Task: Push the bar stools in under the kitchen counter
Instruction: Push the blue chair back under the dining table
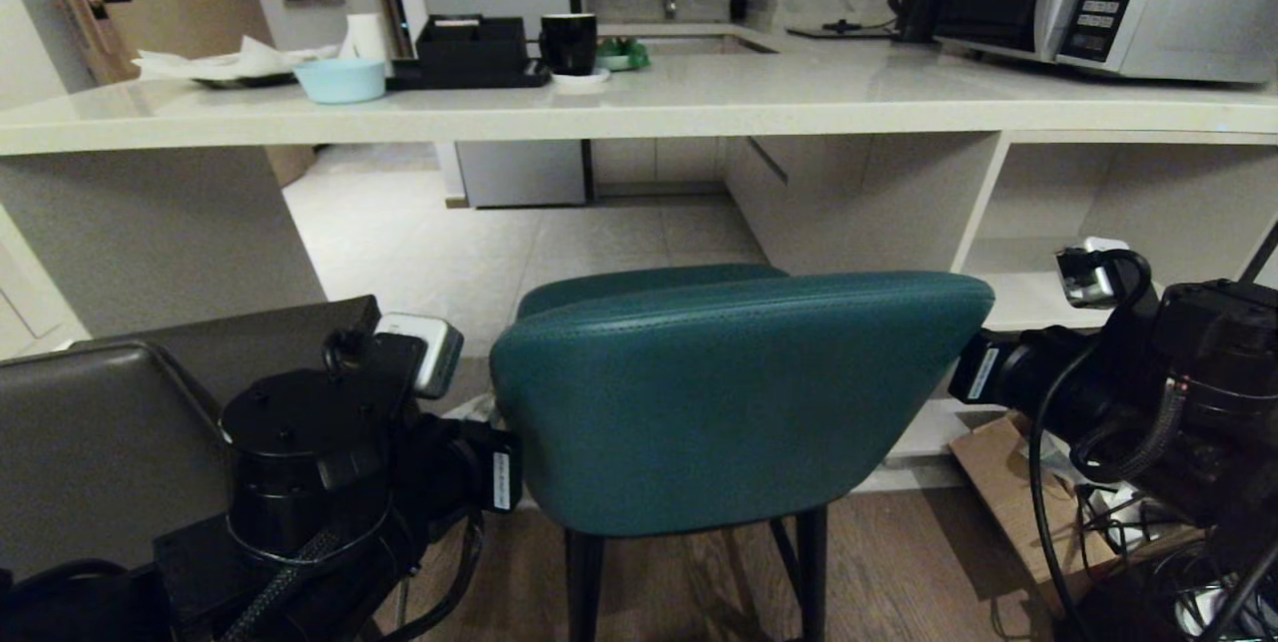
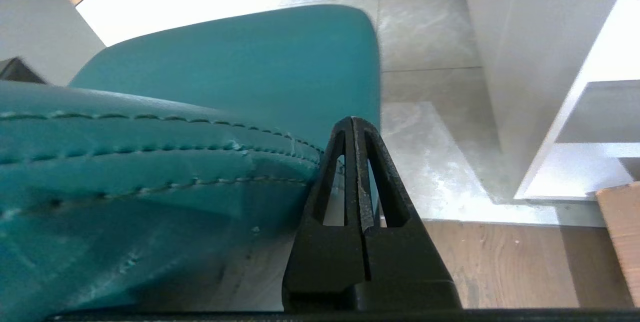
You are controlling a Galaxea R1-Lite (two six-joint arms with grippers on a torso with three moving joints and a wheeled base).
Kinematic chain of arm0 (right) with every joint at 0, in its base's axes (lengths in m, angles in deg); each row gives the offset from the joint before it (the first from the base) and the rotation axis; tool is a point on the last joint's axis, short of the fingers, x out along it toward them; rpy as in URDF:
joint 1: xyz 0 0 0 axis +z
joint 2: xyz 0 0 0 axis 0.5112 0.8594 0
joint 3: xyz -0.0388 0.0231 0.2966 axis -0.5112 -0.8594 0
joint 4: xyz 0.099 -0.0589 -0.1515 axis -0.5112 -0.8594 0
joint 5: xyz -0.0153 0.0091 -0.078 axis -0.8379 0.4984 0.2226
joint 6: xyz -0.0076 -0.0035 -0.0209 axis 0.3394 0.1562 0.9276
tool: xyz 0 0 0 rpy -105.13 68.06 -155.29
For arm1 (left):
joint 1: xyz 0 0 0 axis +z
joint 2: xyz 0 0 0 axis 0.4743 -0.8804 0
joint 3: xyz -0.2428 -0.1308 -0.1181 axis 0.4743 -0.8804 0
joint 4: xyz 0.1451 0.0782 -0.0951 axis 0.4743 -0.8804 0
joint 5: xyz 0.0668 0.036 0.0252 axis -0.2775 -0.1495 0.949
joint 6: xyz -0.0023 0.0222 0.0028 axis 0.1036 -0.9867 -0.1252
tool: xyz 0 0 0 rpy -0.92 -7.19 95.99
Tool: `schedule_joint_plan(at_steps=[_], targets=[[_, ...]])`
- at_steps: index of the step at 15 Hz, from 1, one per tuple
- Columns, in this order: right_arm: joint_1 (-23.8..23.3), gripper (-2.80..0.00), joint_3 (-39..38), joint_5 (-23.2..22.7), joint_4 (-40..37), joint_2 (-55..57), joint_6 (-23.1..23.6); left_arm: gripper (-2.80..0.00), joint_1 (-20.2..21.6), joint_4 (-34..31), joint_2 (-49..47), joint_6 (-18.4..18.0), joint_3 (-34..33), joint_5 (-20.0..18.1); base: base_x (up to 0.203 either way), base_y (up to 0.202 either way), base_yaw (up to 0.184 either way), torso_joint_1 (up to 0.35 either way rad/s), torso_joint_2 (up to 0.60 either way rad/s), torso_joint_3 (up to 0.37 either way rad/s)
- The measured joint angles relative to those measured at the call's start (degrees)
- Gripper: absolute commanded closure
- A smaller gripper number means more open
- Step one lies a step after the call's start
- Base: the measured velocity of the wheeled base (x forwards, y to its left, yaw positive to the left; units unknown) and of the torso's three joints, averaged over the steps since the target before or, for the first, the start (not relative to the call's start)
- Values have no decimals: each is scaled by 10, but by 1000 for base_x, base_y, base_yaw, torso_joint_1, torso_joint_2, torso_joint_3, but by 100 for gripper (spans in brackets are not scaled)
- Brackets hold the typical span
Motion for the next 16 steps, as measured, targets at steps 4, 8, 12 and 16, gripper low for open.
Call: schedule_joint_plan(at_steps=[4, 8, 12, 16], targets=[[21, 0, -14, -12, 0, -5, -1, 0, 58, 7, -12, -51, 10, 8, 0, 0, 0, 0, 0, 0], [24, 0, -16, -6, -1, -6, -2, 0, 67, 35, -35, -102, 32, 14, 0, 0, 0, 0, 0, 0], [24, 0, -17, -4, -2, -5, -2, 0, 62, 46, -58, -100, 37, 21, 0, 0, 0, 0, 0, 0], [23, 0, -16, -3, -3, -3, -3, 0, 52, 43, -64, -95, 39, 24, 0, 0, 0, 0, 0, 0]])
